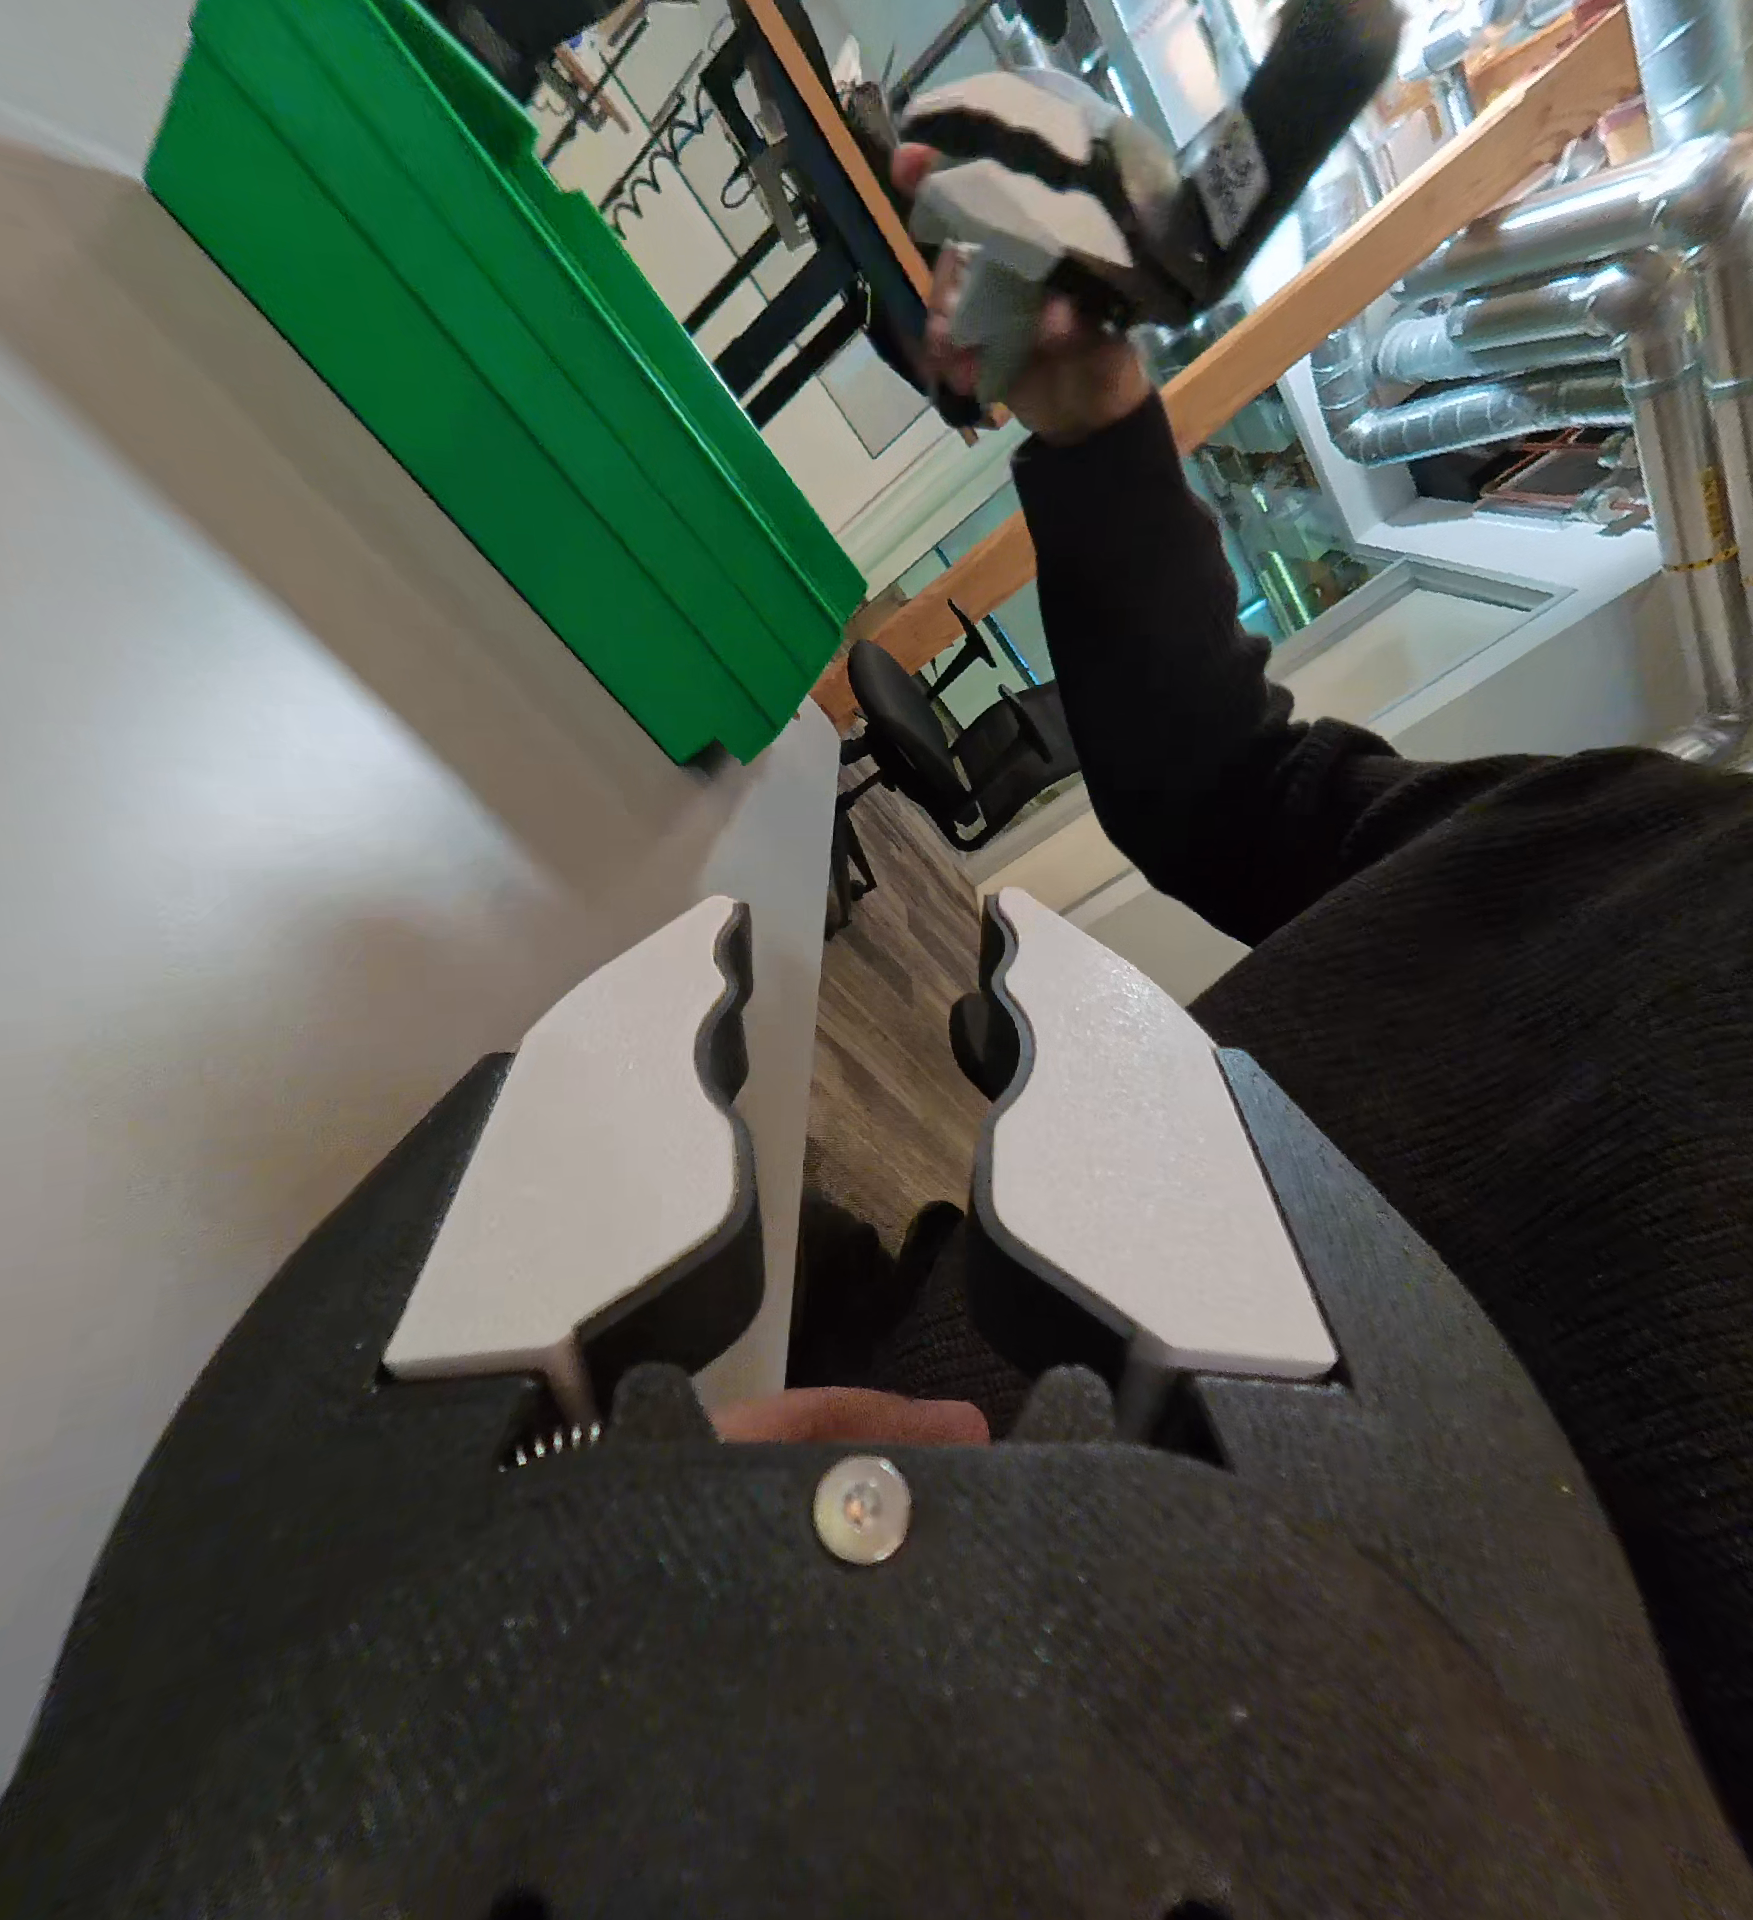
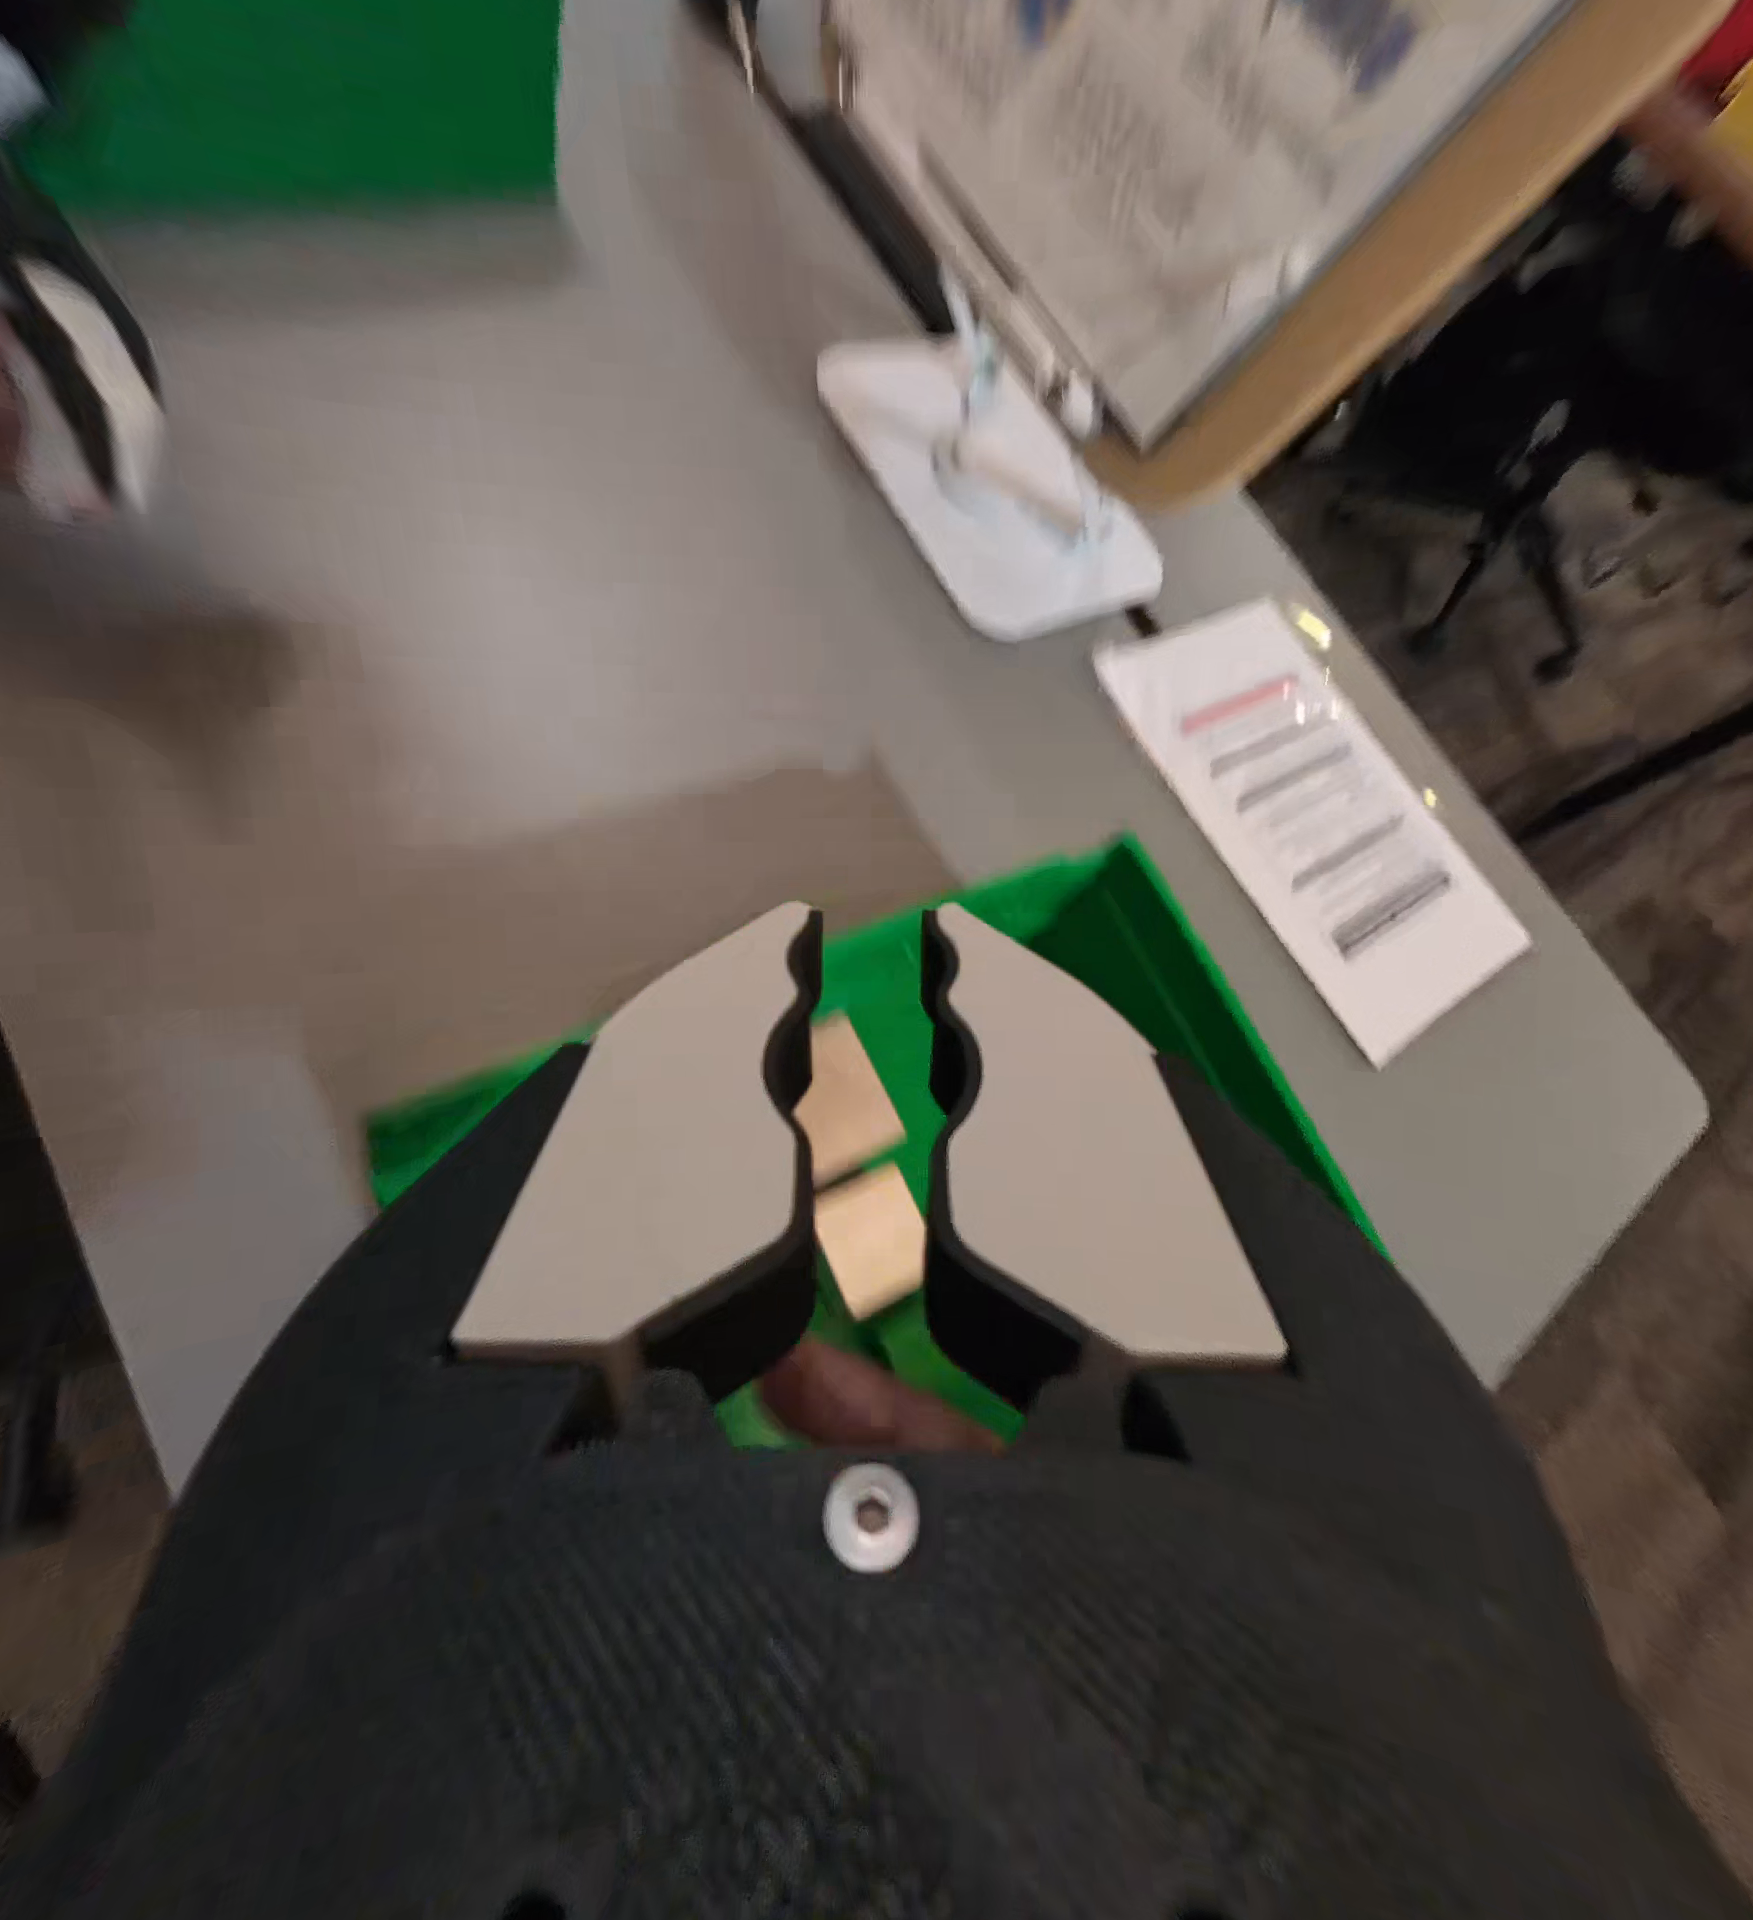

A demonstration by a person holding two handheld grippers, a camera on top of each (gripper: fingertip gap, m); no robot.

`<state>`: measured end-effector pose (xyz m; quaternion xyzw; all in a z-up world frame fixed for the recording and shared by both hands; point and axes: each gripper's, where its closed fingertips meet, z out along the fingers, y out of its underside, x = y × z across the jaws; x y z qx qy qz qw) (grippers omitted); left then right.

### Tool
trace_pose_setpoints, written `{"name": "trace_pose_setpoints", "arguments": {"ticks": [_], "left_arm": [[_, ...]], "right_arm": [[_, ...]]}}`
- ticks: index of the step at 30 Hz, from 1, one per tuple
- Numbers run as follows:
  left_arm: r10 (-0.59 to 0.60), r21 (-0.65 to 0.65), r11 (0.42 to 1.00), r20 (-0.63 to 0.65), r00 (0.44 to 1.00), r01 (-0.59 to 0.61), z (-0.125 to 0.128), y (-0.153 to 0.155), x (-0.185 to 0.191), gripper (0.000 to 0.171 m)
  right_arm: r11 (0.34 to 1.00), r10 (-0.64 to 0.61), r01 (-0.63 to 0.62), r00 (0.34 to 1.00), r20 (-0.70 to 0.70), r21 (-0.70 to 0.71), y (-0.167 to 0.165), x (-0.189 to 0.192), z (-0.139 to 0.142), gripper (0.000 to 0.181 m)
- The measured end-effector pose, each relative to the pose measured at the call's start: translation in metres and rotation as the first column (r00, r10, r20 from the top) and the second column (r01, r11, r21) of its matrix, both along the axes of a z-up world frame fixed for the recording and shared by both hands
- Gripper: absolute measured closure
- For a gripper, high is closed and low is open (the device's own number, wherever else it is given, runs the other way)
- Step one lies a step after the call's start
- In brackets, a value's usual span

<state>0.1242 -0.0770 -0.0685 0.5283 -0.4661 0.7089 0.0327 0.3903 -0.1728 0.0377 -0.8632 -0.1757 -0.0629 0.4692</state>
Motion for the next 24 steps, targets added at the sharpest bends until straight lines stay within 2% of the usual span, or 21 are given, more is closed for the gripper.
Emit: {"name": "trace_pose_setpoints", "arguments": {"ticks": [3, 5, 7, 9, 10, 12, 13, 16, 17, 18, 19, 20, 22, 24], "left_arm": [[0.010, 0.062, 0.998, 0.022, 1.000, -0.012, 0.004, 0.008, -0.003, 0.129], [0.034, 0.138, 0.990, 0.042, 0.999, -0.040, 0.002, 0.016, -0.008, 0.128], [0.109, 0.215, 0.969, 0.080, 0.991, -0.124, 0.000, 0.029, -0.011, 0.128], [0.178, 0.257, 0.945, 0.114, 0.977, -0.202, 0.003, 0.040, -0.013, 0.127], [0.188, 0.275, 0.937, 0.127, 0.974, -0.216, 0.007, 0.043, -0.014, 0.127], [0.210, 0.292, 0.925, 0.141, 0.967, -0.244, 0.012, 0.050, -0.014, 0.124], [0.220, 0.299, 0.920, 0.144, 0.965, -0.254, 0.013, 0.053, -0.015, 0.122], [0.246, 0.326, 0.903, 0.139, 0.959, -0.279, 0.012, 0.061, -0.018, 0.114], [0.254, 0.333, 0.898, 0.141, 0.957, -0.287, 0.012, 0.064, -0.019, 0.112], [0.265, 0.341, 0.891, 0.151, 0.952, -0.301, 0.013, 0.067, -0.020, 0.113], [0.286, 0.352, 0.877, 0.167, 0.944, -0.328, 0.013, 0.071, -0.019, 0.113], [0.313, 0.367, 0.859, 0.176, 0.933, -0.358, 0.012, 0.077, -0.018, 0.113], [0.344, 0.378, 0.841, 0.178, 0.922, -0.387, 0.009, 0.084, -0.015, 0.113], [0.347, 0.360, 0.849, 0.171, 0.922, -0.386, 0.010, 0.085, -0.014, 0.112]], "right_arm": [[0.977, 0.009, 0.012, 0.995, -0.095, 0.214, 0.024, -0.054, 0.043, 0.171], [0.940, 0.065, 0.011, 0.975, -0.212, 0.340, 0.035, -0.095, 0.066, 0.168], [0.907, 0.116, 0.024, 0.946, -0.303, 0.421, 0.047, -0.132, 0.075, 0.155], [0.876, 0.126, 0.076, 0.918, -0.377, 0.476, 0.061, -0.162, 0.069, 0.137], [0.857, 0.146, 0.117, 0.879, -0.454, 0.502, 0.070, -0.177, 0.063, 0.126], [0.860, 0.224, 0.165, 0.728, -0.648, 0.482, 0.088, -0.208, 0.038, 0.097], [0.873, 0.233, 0.202, 0.625, -0.745, 0.443, 0.098, -0.218, 0.021, 0.092], [0.895, 0.214, 0.324, 0.294, -0.932, 0.308, 0.127, -0.231, -0.035, 0.091], [0.912, 0.208, 0.312, 0.210, -0.955, 0.267, 0.131, -0.238, -0.051, 0.091], [0.927, 0.204, 0.287, 0.154, -0.967, 0.241, 0.133, -0.243, -0.062, 0.092], [0.938, 0.205, 0.256, 0.132, -0.970, 0.233, 0.134, -0.248, -0.068, 0.093], [0.949, 0.201, 0.217, 0.139, -0.970, 0.228, 0.134, -0.252, -0.073, 0.094], [0.966, 0.163, 0.163, 0.219, -0.962, 0.200, 0.134, -0.254, -0.084, 0.093], [0.969, 0.123, 0.171, 0.296, -0.947, 0.180, 0.133, -0.248, -0.091, 0.093]]}}
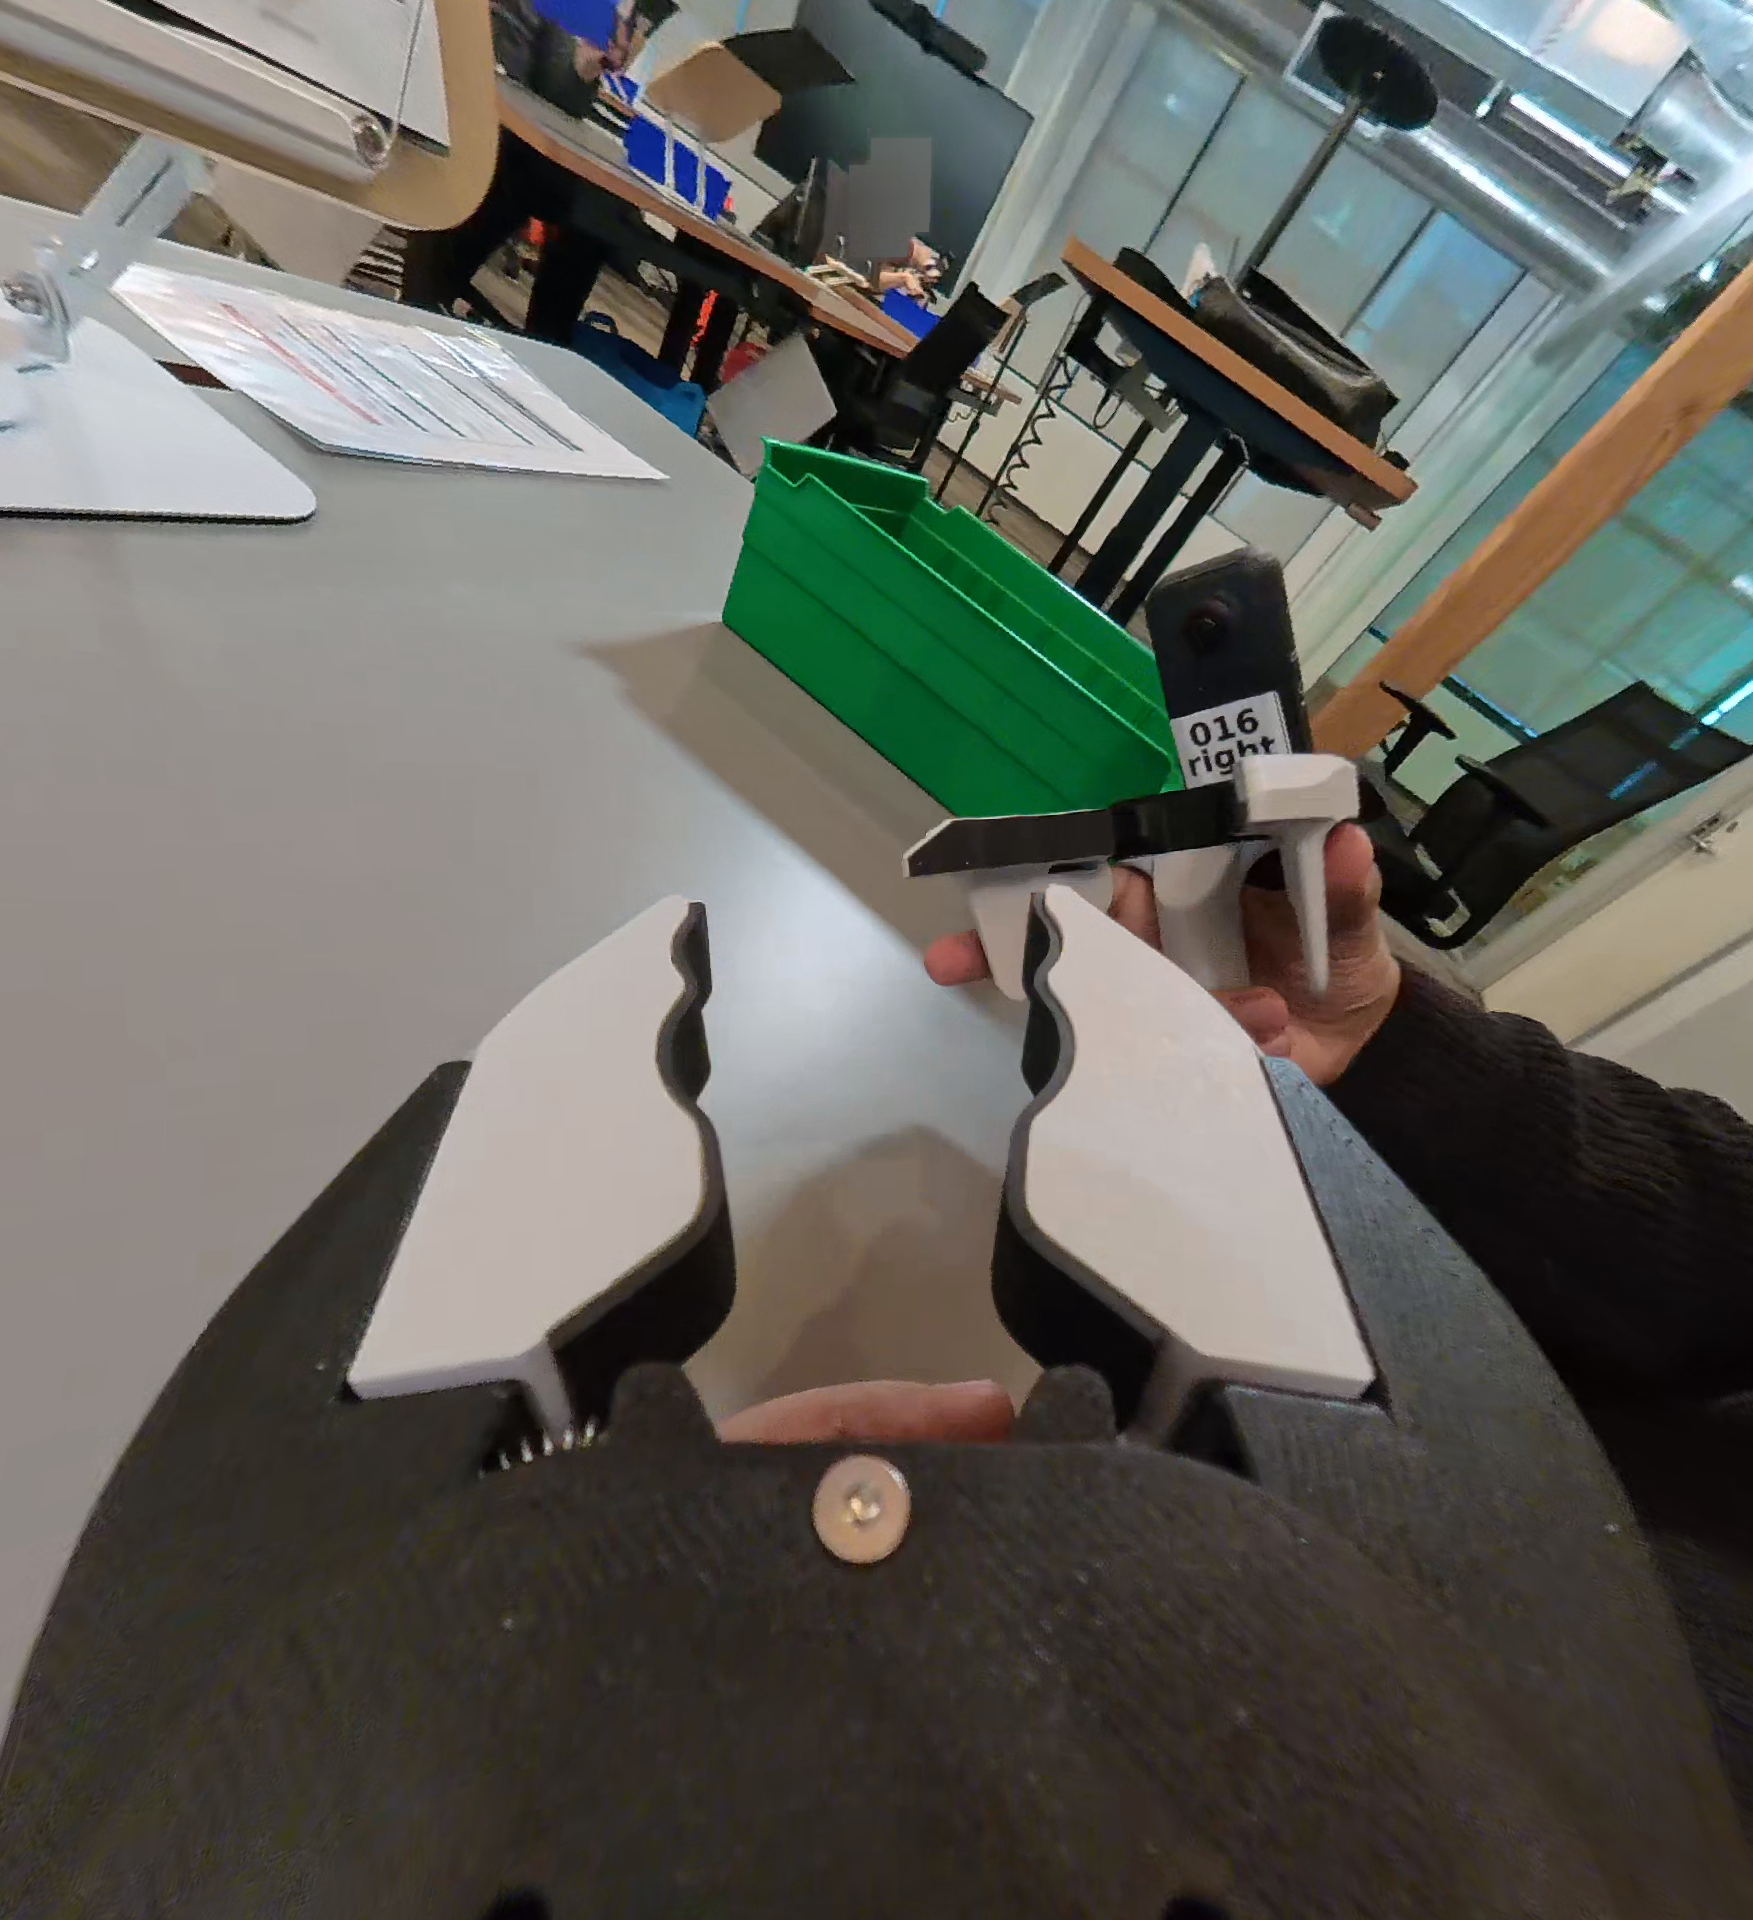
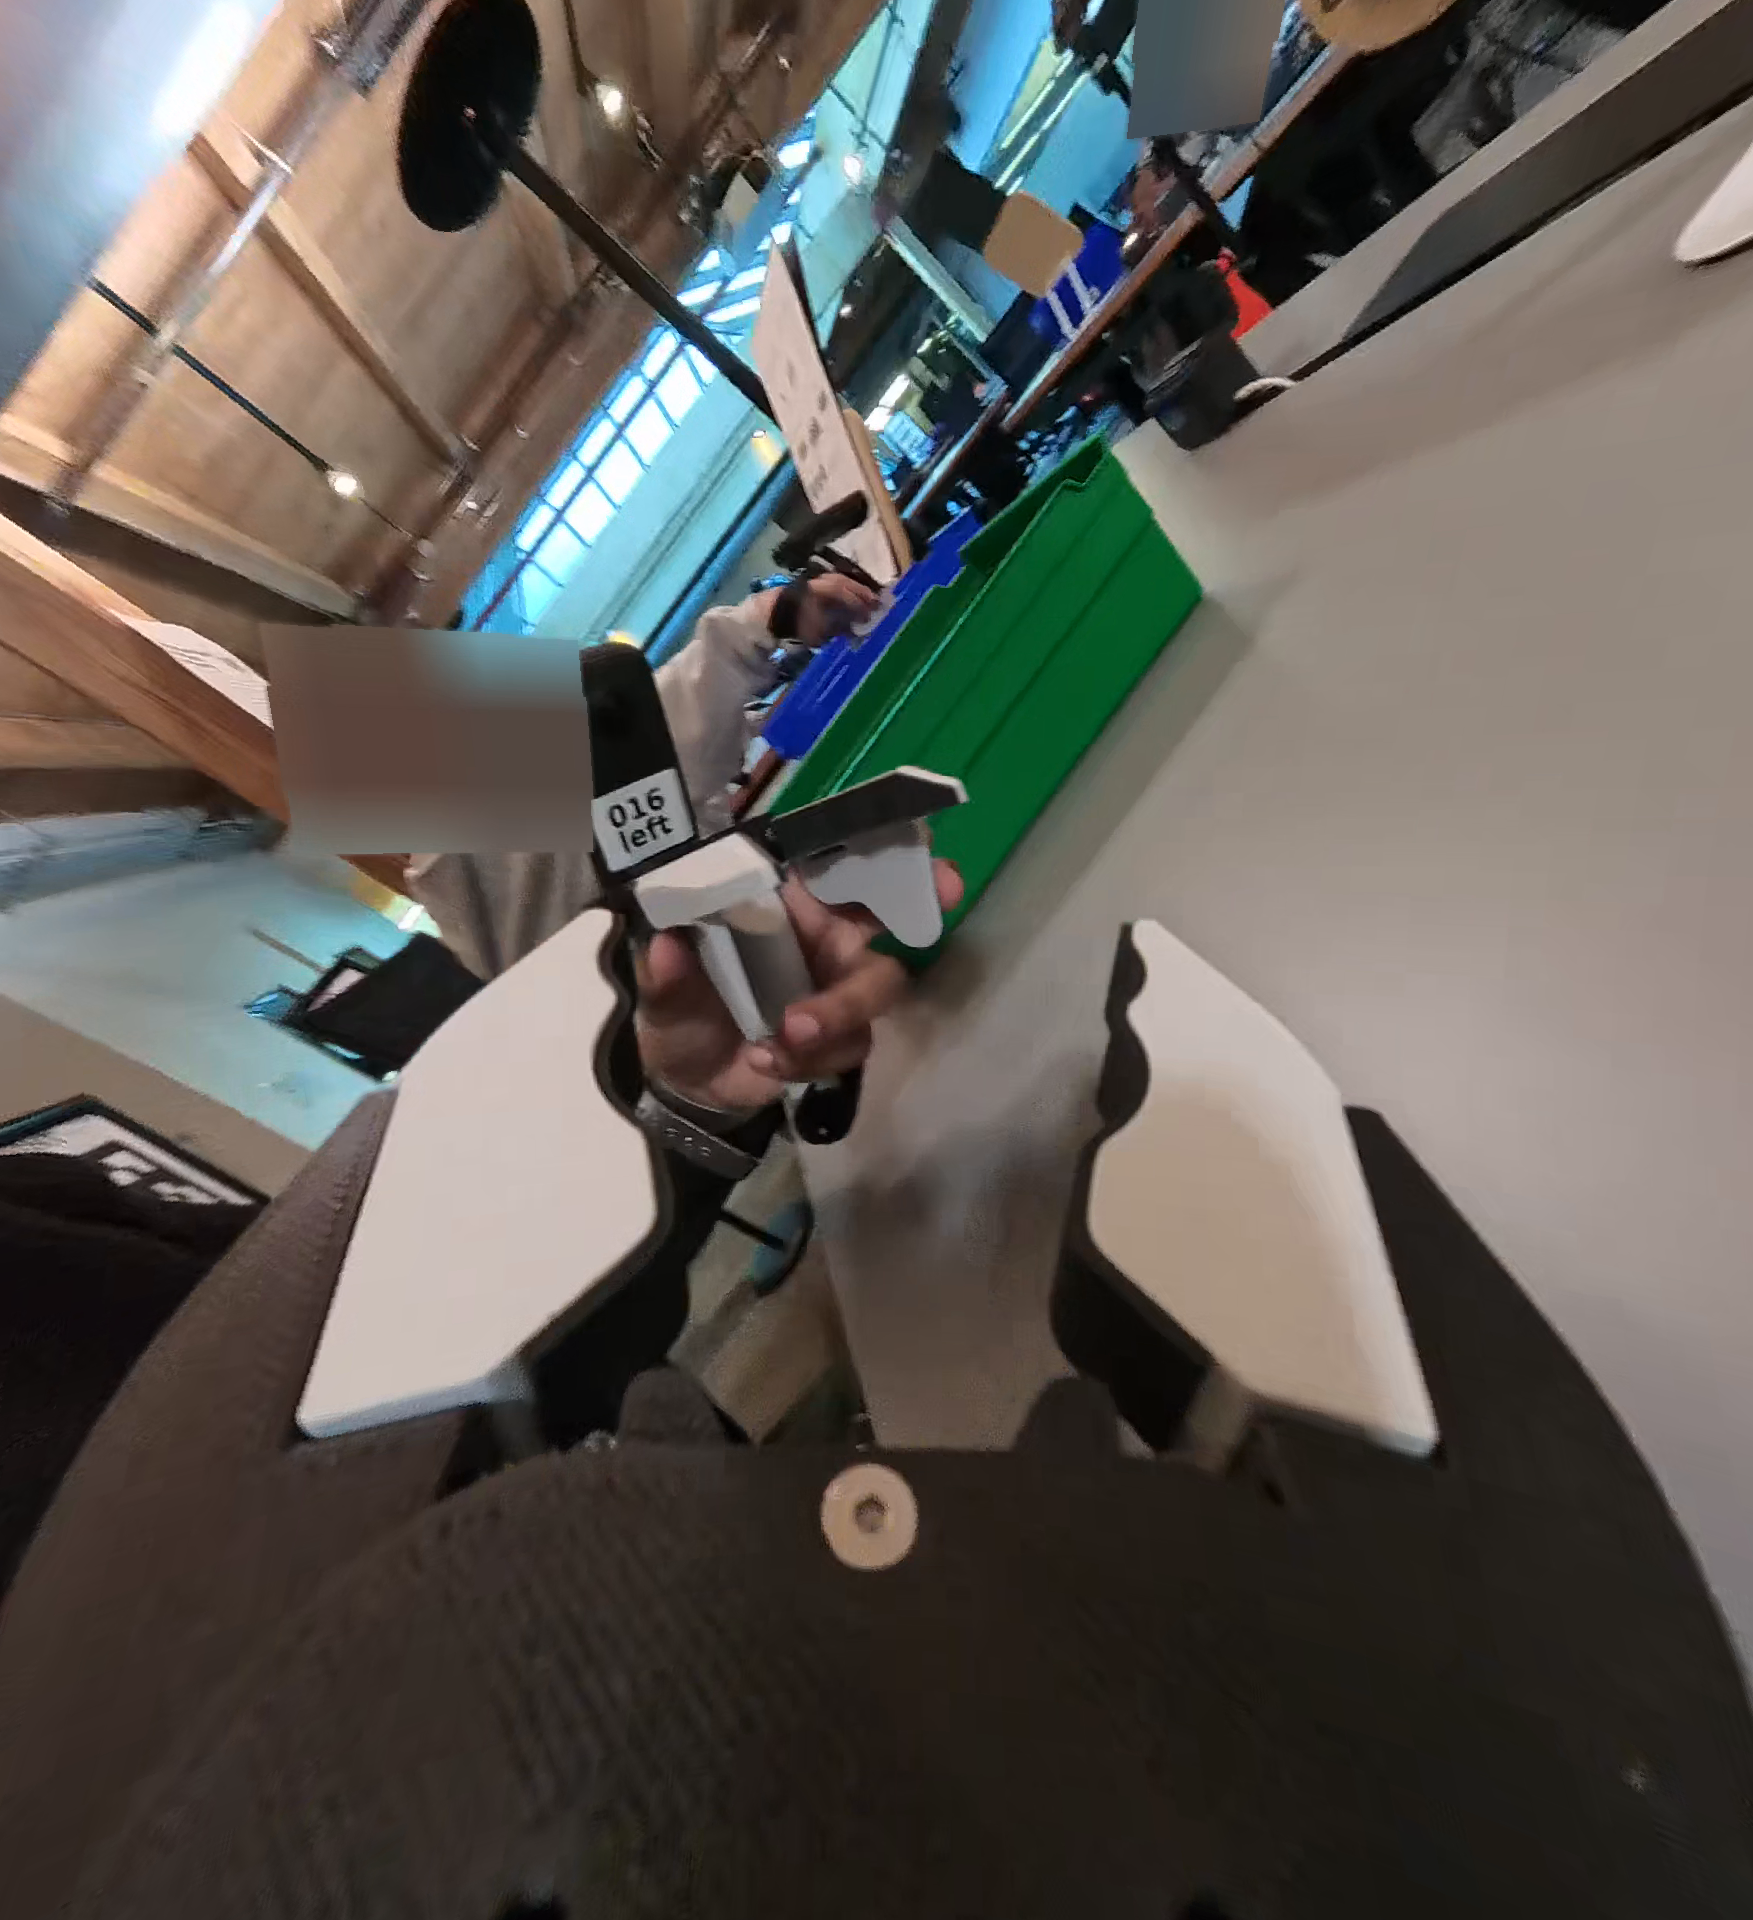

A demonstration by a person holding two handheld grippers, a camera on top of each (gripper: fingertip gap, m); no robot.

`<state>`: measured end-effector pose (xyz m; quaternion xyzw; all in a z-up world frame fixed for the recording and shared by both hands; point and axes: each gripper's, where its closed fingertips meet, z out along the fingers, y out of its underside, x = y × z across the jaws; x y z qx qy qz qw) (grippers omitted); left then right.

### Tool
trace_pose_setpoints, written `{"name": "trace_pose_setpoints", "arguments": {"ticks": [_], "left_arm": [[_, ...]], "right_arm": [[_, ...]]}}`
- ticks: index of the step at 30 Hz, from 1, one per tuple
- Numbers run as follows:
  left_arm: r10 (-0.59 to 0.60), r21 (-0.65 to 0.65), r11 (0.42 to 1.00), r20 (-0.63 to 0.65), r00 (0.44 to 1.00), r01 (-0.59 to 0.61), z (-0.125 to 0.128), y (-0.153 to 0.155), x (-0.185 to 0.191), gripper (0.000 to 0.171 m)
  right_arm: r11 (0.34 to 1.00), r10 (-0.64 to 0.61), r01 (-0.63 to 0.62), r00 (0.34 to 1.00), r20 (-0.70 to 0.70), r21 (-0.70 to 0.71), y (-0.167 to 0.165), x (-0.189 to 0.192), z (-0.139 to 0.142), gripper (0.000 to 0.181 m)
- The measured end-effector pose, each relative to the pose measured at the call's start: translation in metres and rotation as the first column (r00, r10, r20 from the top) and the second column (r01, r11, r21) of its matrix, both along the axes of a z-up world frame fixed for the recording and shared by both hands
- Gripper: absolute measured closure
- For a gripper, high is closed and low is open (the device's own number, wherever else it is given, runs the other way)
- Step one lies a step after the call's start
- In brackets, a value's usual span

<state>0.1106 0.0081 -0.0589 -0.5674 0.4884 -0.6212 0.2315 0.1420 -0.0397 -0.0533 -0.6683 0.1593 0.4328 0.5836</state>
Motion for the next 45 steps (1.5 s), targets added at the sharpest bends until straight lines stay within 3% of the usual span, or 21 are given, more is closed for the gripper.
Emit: {"name": "trace_pose_setpoints", "arguments": {"ticks": [3, 10, 15, 18, 21, 22, 24, 26, 28, 32, 34, 36, 39, 41, 43, 45], "left_arm": [[-0.008, 0.000, 1.000, -0.002, 1.000, 0.008, 0.001, -0.002, 0.001, 0.112], [-0.039, 0.081, 0.996, -0.030, 0.999, 0.042, -0.004, -0.015, 0.003, 0.110], [-0.059, 0.175, 0.982, -0.056, 0.997, 0.068, 0.017, -0.011, -0.010, 0.112], [0.077, 0.349, 0.936, -0.118, 0.990, -0.031, 0.046, 0.038, -0.033, 0.118], [0.211, 0.559, 0.825, -0.163, 0.964, -0.086, 0.078, 0.104, -0.068, 0.121], [0.247, 0.633, 0.772, -0.218, 0.944, -0.055, 0.081, 0.128, -0.081, 0.120], [0.261, 0.739, 0.661, -0.389, 0.883, 0.131, 0.073, 0.172, -0.107, 0.120], [0.264, 0.711, 0.606, -0.603, 0.753, 0.357, 0.054, 0.208, -0.138, 0.121], [0.297, 0.645, 0.577, -0.737, 0.607, 0.501, 0.035, 0.238, -0.161, 0.121], [0.477, 0.536, 0.358, -0.809, 0.344, 0.764, -0.003, 0.301, -0.196, 0.119], [0.513, 0.445, 0.326, -0.824, 0.240, 0.834, -0.026, 0.317, -0.211, 0.123], [0.466, 0.398, 0.395, -0.863, 0.193, 0.828, -0.049, 0.318, -0.218, 0.131], [0.391, 0.370, 0.500, -0.903, 0.177, 0.783, -0.070, 0.315, -0.220, 0.131], [0.398, 0.358, 0.494, -0.903, 0.160, 0.792, -0.075, 0.320, -0.225, 0.131], [0.429, 0.350, 0.450, -0.892, 0.145, 0.822, -0.078, 0.327, -0.231, 0.132], [0.442, 0.358, 0.403, -0.882, 0.163, 0.842, -0.080, 0.329, -0.229, 0.132]], "right_arm": [[0.999, -0.043, 0.043, 0.999, -0.001, 0.012, -0.002, 0.004, 0.002, 0.097], [1.000, -0.015, 0.015, 1.000, 0.008, -0.015, -0.002, -0.001, -0.002, 0.097], [1.000, -0.018, 0.018, 1.000, -0.010, -0.022, -0.002, -0.002, -0.003, 0.100], [1.000, -0.022, 0.022, 0.999, -0.038, -0.006, -0.003, -0.002, -0.001, 0.104], [1.000, -0.021, 0.020, 0.999, -0.038, -0.015, -0.003, -0.002, -0.004, 0.104], [1.000, -0.020, 0.020, 0.999, -0.039, -0.012, -0.003, -0.002, -0.003, 0.104], [1.000, -0.014, 0.014, 0.999, -0.046, -0.006, -0.002, -0.004, -0.001, 0.105], [1.000, -0.005, 0.005, 0.999, -0.054, -0.003, -0.001, -0.006, 0.000, 0.105], [1.000, 0.005, -0.005, 0.998, -0.062, -0.002, 0.000, -0.008, 0.000, 0.106], [1.000, 0.011, -0.011, 0.999, -0.053, -0.002, 0.001, -0.009, 0.001, 0.106], [1.000, 0.009, -0.009, 0.999, -0.048, -0.003, 0.001, -0.008, 0.001, 0.107], [1.000, 0.007, -0.007, 0.998, -0.055, 0.001, -0.001, -0.007, 0.002, 0.107], [1.000, 0.003, -0.002, 0.997, -0.082, 0.012, -0.002, -0.003, 0.004, 0.108], [1.000, 0.005, -0.003, 0.994, -0.110, 0.016, -0.002, -0.001, 0.004, 0.108], [1.000, 0.011, -0.007, 0.989, -0.148, 0.026, -0.002, 0.000, 0.006, 0.109], [0.999, 0.016, -0.009, 0.982, -0.187, 0.040, -0.002, 0.002, 0.008, 0.111]]}}
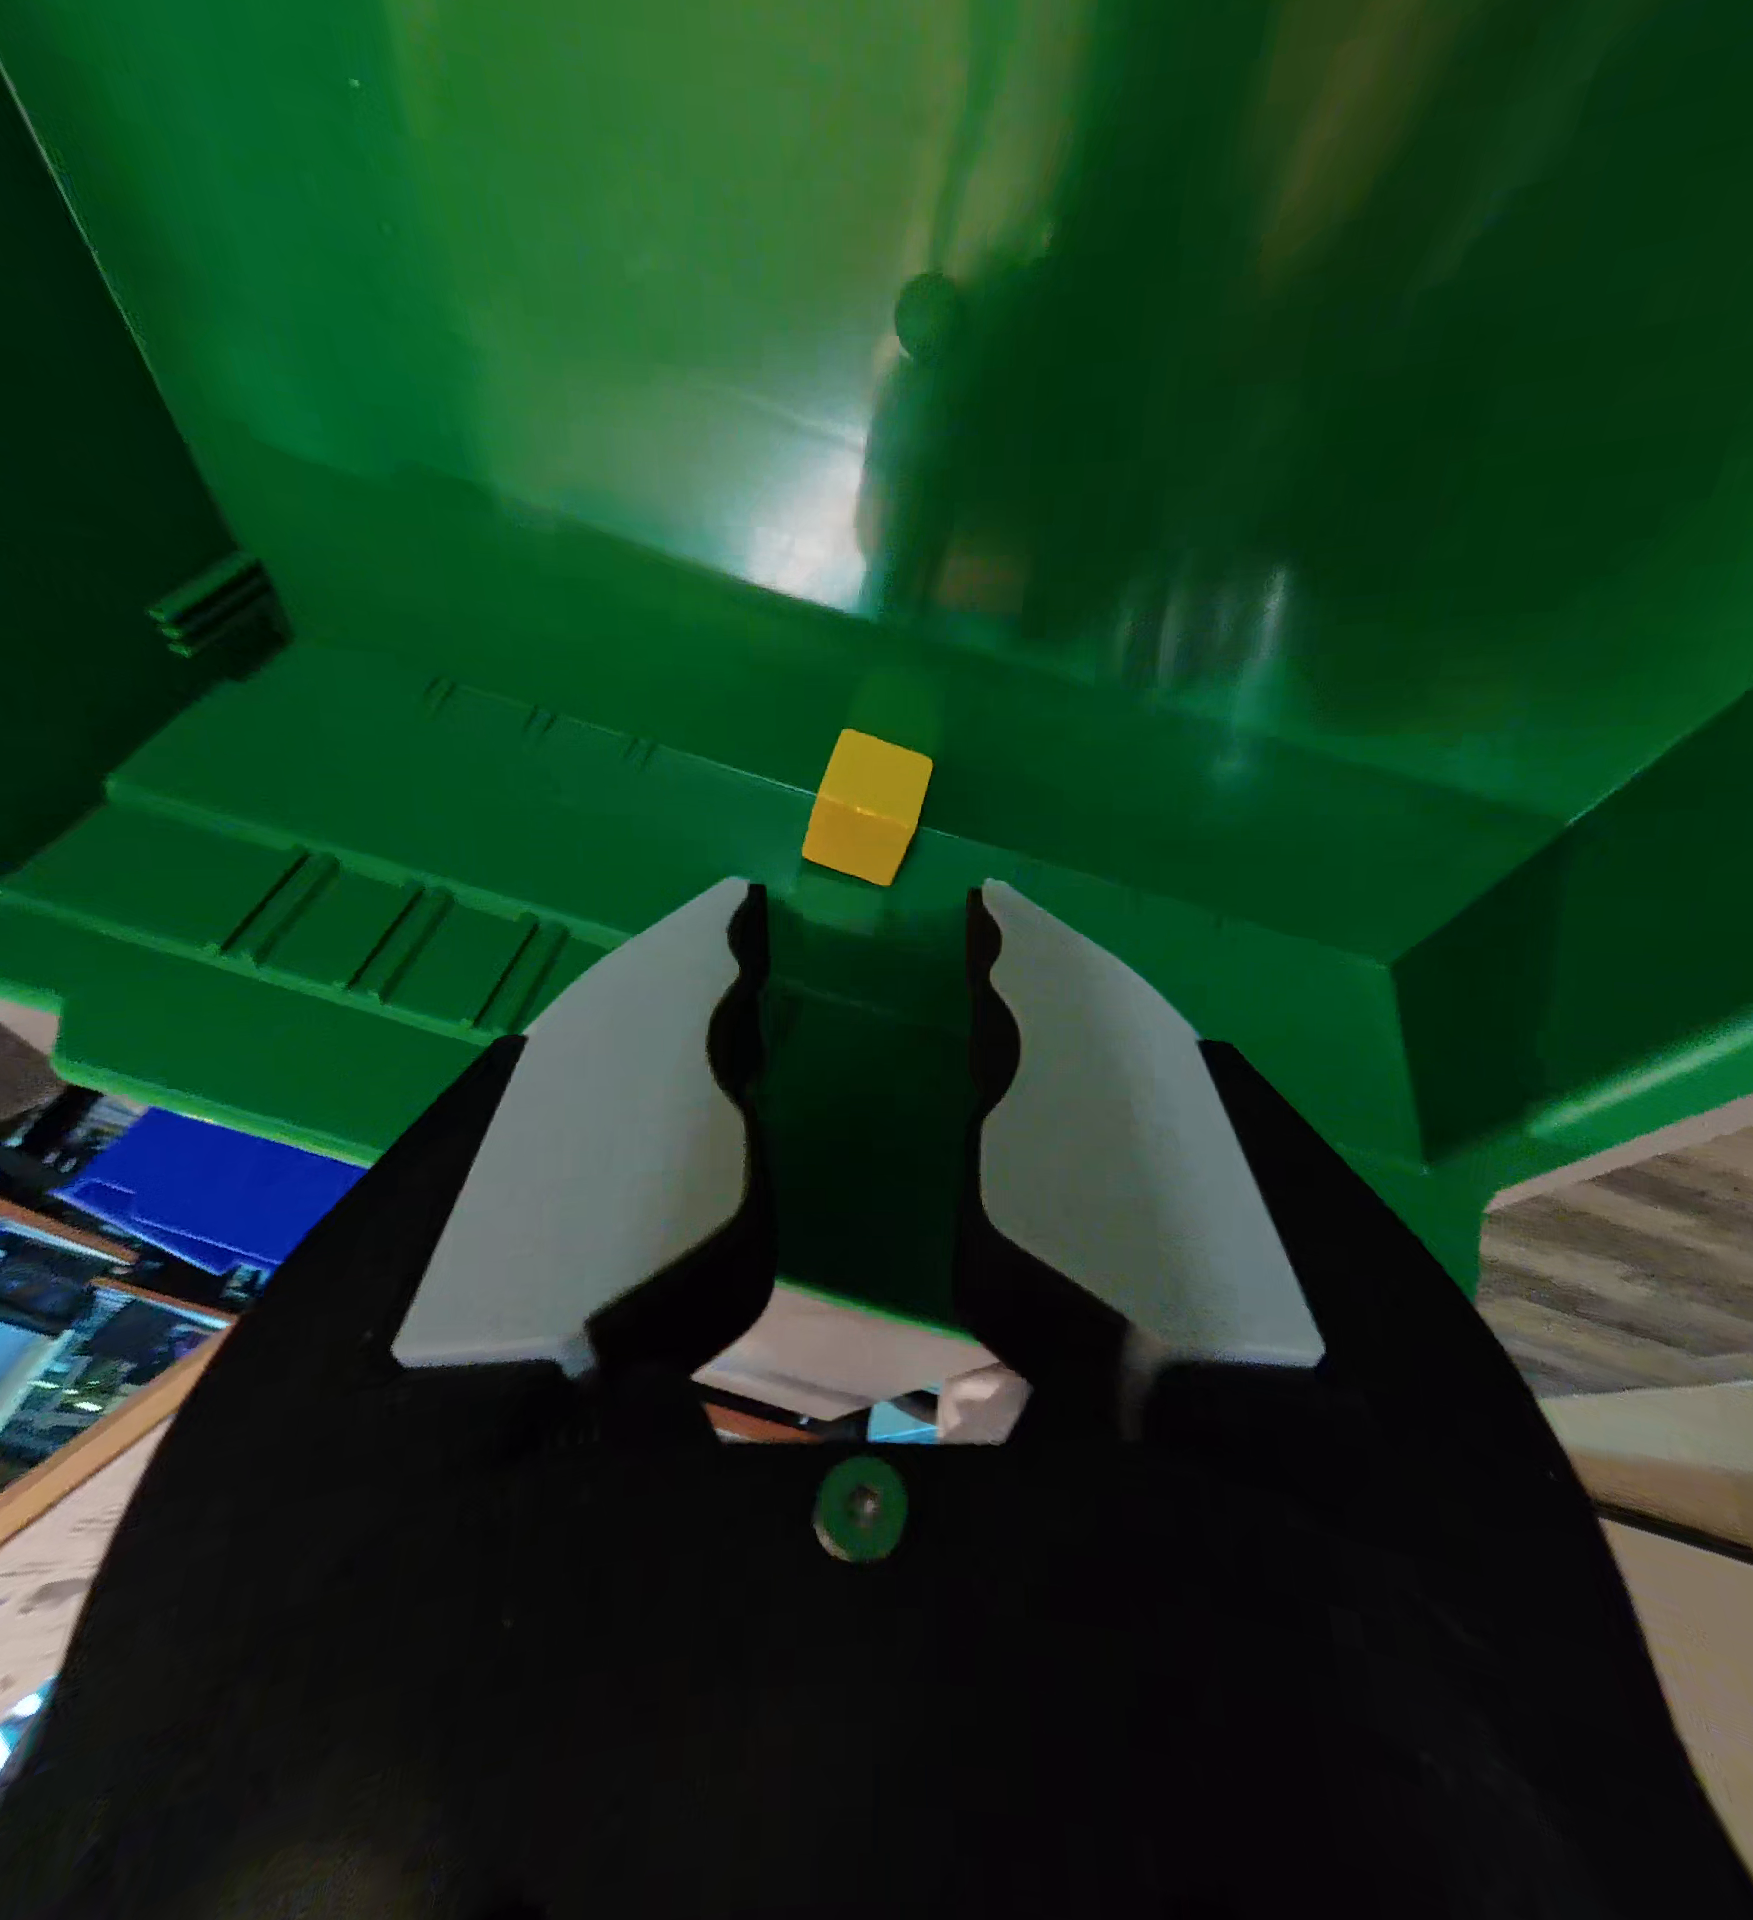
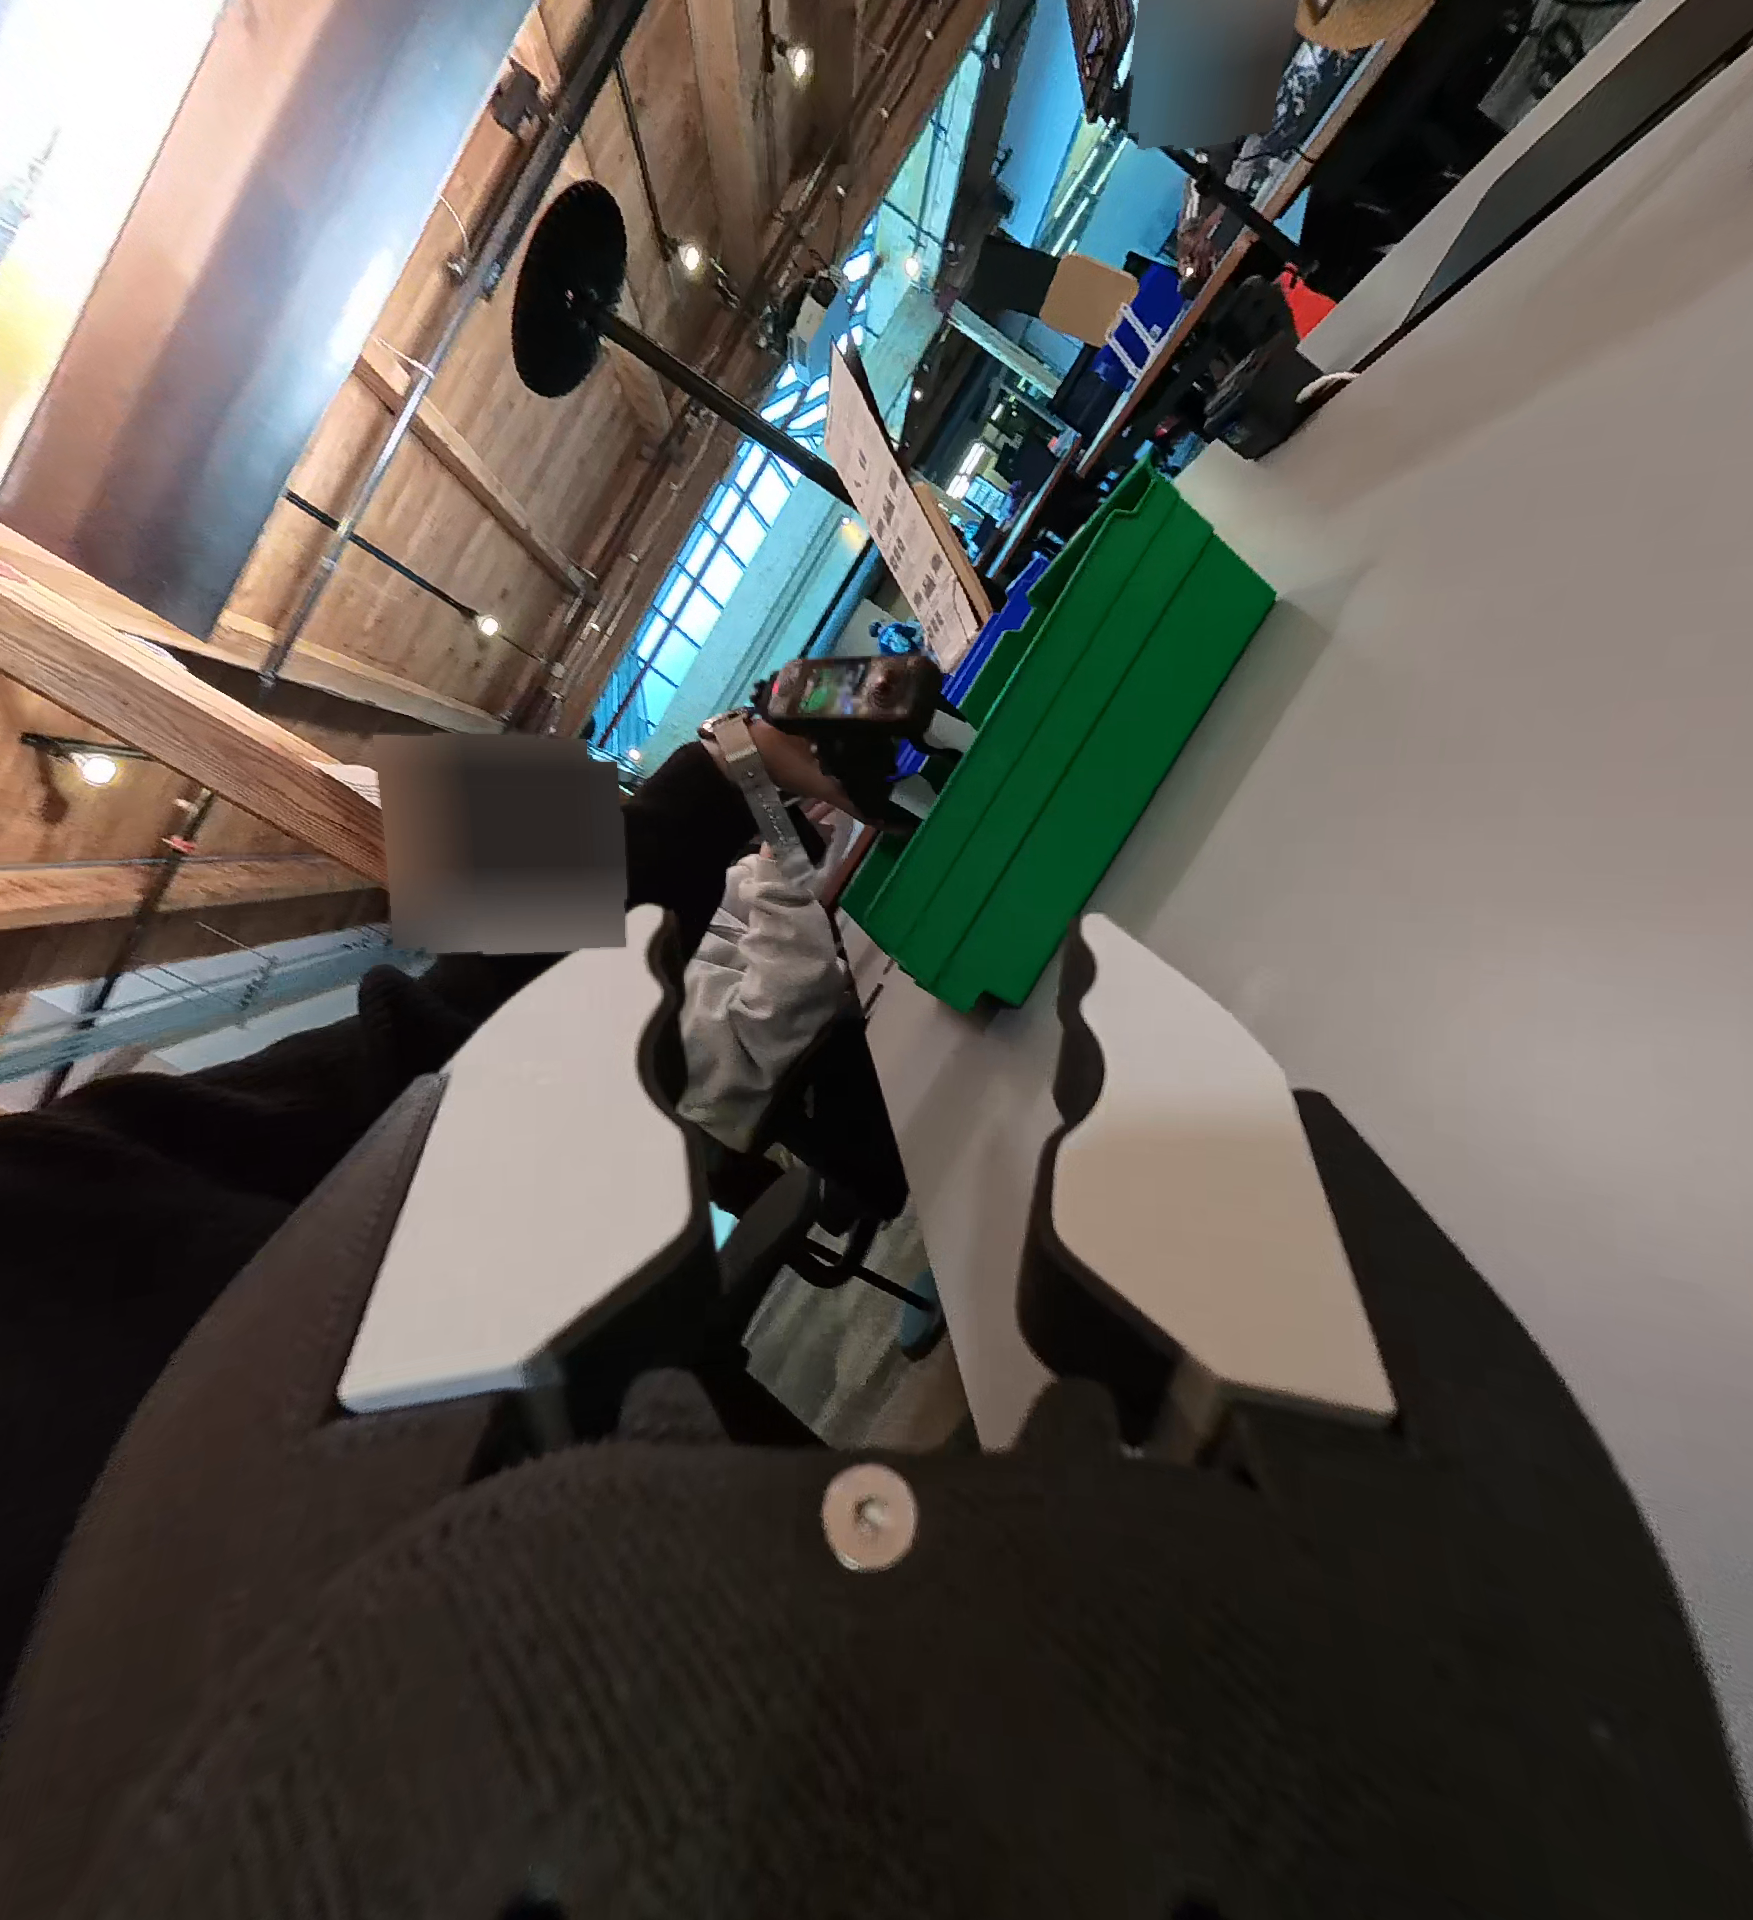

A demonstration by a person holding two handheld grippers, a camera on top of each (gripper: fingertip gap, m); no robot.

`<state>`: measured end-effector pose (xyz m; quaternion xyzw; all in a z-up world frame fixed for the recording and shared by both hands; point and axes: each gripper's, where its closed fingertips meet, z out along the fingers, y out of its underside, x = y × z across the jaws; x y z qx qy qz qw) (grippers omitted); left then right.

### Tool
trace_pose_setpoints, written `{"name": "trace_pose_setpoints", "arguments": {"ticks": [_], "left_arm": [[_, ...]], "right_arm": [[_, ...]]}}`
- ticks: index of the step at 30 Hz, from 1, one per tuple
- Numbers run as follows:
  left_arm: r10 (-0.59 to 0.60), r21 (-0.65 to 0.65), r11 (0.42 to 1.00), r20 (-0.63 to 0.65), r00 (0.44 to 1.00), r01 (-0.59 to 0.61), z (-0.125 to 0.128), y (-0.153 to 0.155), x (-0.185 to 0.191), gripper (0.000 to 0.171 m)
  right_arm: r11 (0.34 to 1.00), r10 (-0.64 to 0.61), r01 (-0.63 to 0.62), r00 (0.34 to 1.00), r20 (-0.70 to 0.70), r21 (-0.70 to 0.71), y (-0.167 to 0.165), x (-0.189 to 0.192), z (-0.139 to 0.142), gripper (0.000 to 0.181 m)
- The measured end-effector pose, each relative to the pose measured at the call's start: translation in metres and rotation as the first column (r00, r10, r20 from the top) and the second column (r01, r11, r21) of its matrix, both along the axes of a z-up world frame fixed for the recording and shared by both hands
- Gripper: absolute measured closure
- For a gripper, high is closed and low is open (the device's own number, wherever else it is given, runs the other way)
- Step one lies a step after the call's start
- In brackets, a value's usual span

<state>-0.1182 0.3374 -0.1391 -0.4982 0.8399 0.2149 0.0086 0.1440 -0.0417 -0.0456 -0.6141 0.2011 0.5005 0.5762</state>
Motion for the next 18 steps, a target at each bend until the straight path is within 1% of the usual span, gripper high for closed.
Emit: {"name": "trace_pose_setpoints", "arguments": {"ticks": [4, 8, 11, 14, 16, 18], "left_arm": [[-0.045, 0.010, 0.999, -0.025, 0.999, 0.045, -0.009, 0.002, 0.003, 0.128], [-0.079, 0.019, 0.997, -0.096, 0.992, 0.081, -0.021, 0.006, -0.002, 0.130], [-0.091, 0.010, 0.996, -0.124, 0.988, 0.093, -0.027, 0.005, -0.001, 0.128], [-0.097, 0.016, 0.995, -0.139, 0.985, 0.100, -0.029, 0.006, 0.000, 0.133], [-0.098, 0.025, 0.994, -0.138, 0.986, 0.102, -0.030, 0.007, 0.001, 0.146], [-0.098, 0.015, 0.995, -0.138, 0.986, 0.102, -0.028, 0.006, 0.000, 0.147]], "right_arm": [[1.000, 0.014, -0.013, 0.998, -0.054, 0.016, -0.001, 0.001, 0.002, 0.113], [1.000, 0.022, -0.022, 0.999, -0.047, 0.017, 0.000, 0.000, 0.002, 0.115], [1.000, 0.025, -0.025, 0.999, -0.035, 0.008, 0.000, -0.001, 0.000, 0.116], [1.000, 0.027, -0.027, 0.999, -0.045, 0.005, 0.001, 0.000, -0.001, 0.117], [1.000, 0.027, -0.027, 0.998, -0.057, 0.008, 0.001, 0.001, -0.001, 0.117], [1.000, 0.024, -0.024, 0.998, -0.065, 0.012, 0.000, 0.002, 0.000, 0.118]]}}
